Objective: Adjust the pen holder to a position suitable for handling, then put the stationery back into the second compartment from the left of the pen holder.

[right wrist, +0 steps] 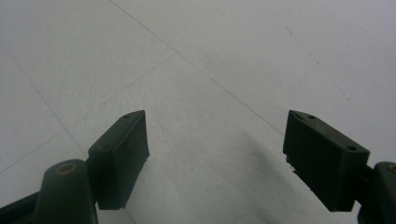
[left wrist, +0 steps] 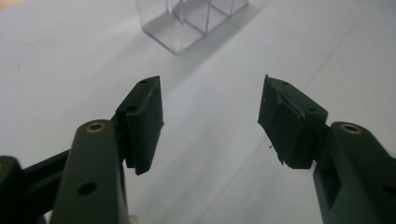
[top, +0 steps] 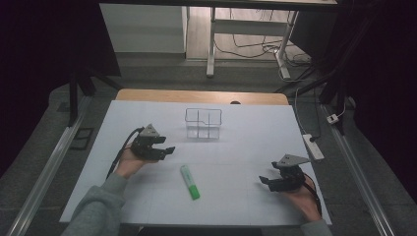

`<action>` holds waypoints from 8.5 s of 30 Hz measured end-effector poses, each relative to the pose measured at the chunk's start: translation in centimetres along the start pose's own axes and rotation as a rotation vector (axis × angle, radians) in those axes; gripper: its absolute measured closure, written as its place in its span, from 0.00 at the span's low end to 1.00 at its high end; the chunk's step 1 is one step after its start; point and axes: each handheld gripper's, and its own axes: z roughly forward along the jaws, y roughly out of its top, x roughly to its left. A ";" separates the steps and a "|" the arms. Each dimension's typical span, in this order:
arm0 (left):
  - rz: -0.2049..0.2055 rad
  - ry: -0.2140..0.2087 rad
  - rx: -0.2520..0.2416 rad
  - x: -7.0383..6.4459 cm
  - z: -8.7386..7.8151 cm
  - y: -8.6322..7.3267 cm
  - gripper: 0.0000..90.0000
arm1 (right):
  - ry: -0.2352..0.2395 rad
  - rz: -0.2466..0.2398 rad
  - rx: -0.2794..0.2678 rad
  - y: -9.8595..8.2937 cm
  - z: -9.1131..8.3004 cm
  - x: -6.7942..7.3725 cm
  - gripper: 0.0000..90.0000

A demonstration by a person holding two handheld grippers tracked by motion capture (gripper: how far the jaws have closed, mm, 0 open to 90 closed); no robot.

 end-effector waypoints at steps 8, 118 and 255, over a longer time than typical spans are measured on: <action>0.035 0.009 0.030 -0.9 -1.3 -1.5 0.39 | 0.000 -0.001 -0.002 0.0 0.0 0.0 0.25; 1.021 -0.518 0.521 -8.8 7.2 4.9 0.34 | 0.018 -0.010 0.023 -0.1 0.4 0.2 0.25; 0.191 -0.164 -0.093 -9.9 3.7 2.3 0.73 | 0.226 0.078 -0.279 5.4 2.1 5.7 0.37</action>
